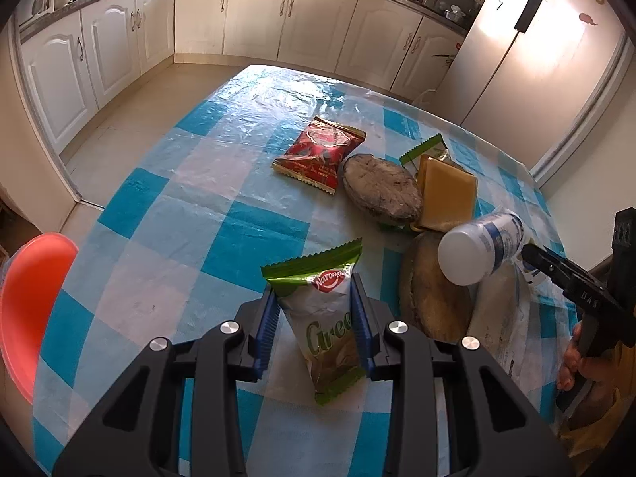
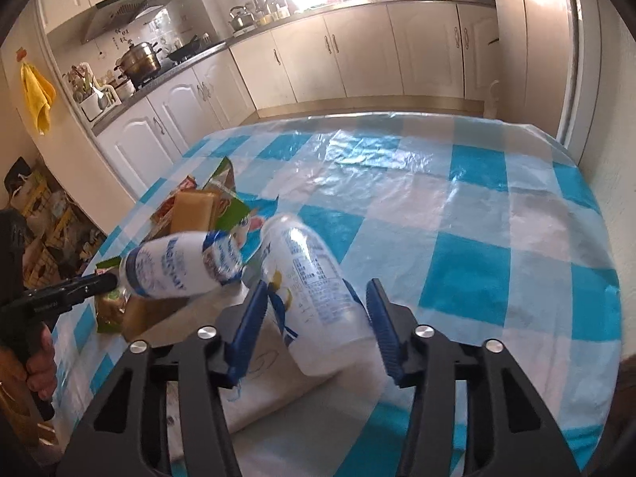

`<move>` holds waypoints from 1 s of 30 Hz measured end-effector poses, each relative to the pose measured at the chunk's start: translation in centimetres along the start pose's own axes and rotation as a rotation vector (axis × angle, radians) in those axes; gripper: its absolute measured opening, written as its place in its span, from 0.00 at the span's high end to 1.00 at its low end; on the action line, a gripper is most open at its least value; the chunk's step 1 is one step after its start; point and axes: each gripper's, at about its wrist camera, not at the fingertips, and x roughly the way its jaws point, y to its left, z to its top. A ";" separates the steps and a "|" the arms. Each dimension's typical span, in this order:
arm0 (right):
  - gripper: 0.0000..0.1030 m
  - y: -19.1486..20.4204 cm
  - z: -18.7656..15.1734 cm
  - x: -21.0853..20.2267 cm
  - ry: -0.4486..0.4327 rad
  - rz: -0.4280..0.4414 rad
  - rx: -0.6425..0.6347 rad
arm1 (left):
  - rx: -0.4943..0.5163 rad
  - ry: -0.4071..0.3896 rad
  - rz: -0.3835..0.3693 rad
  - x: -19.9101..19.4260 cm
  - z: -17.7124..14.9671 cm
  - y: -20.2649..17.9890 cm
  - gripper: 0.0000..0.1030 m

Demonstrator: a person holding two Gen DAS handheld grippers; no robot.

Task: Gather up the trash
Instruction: 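Grasp the green snack wrapper with the left tool while the right tool grasps a white bottle, then lift both held items and swing toward the orange bucket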

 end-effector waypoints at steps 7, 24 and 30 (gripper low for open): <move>0.54 0.8 -2.0 -1.7 -0.005 -0.047 0.059 | 0.025 -0.015 -0.004 -0.8 -0.9 -0.2 0.66; 0.55 4.9 -7.9 -9.0 -0.155 -0.088 0.232 | 0.050 -0.033 -0.040 -4.1 -5.0 0.8 0.66; 0.55 6.4 -9.9 -10.9 -0.170 -0.085 0.260 | 0.060 -0.036 -0.049 -5.8 -6.9 1.2 0.66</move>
